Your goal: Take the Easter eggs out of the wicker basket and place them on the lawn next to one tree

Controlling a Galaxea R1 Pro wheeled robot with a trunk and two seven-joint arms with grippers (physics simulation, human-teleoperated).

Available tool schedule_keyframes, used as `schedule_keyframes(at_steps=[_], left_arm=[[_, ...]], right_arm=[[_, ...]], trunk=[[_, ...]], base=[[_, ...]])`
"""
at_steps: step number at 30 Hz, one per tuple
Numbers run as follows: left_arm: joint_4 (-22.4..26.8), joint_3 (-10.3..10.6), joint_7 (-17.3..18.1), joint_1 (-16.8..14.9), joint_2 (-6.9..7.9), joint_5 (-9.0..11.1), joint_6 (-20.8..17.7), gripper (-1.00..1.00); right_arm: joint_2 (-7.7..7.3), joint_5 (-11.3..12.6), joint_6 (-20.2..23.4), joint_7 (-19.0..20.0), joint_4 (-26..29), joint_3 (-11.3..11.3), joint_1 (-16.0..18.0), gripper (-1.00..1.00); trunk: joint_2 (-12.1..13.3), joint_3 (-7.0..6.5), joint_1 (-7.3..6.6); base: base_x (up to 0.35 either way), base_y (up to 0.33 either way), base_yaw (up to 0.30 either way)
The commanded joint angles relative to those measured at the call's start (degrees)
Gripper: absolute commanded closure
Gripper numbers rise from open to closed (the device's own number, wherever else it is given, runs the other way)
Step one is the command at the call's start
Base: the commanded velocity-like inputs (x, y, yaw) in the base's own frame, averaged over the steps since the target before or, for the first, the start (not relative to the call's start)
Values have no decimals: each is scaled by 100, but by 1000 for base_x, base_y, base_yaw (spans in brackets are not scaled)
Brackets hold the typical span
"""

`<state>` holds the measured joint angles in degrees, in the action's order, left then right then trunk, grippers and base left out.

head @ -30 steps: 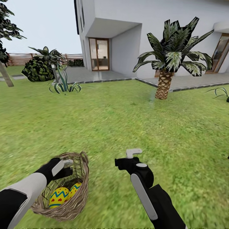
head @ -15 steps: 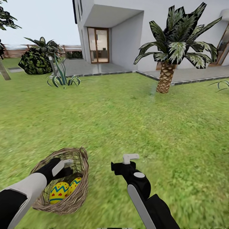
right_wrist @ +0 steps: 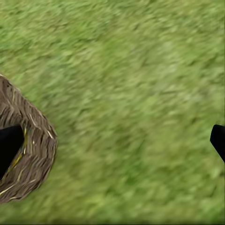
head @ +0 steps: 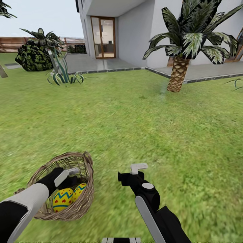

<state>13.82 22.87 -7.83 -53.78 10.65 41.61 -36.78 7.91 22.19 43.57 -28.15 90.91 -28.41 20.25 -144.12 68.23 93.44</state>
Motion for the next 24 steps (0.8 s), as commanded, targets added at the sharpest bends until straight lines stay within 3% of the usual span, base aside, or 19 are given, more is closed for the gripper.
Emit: schedule_keyframes(at_steps=[1, 5, 11, 20, 24], left_arm=[[15, 35, -18, -1, 5, 60, -24, -100], [16, 46, 37, -1, 7, 58, -16, -100], [16, 41, 61, -1, 4, 58, -14, -100], [20, 27, 69, -1, 5, 58, -12, -100], [23, 31, 68, -1, 6, 58, -7, -100]], right_arm=[[0, 58, 11, -59, 5, -7, 5, -100], [0, 58, 11, -59, 5, -7, 5, -100], [-19, 58, 124, -59, 5, 76, 11, -100], [-58, 58, 265, -59, 5, 811, 7, -100], [-54, 58, 272, -59, 5, 908, 6, -100]], trunk=[[-4, 28, 1], [-9, 116, 11], [-9, 116, 11], [-9, 116, 11], [-9, 116, 11]], base=[[0, 0, 0], [0, 0, 0], [0, 0, 0], [0, 0, 0], [0, 0, 0]])
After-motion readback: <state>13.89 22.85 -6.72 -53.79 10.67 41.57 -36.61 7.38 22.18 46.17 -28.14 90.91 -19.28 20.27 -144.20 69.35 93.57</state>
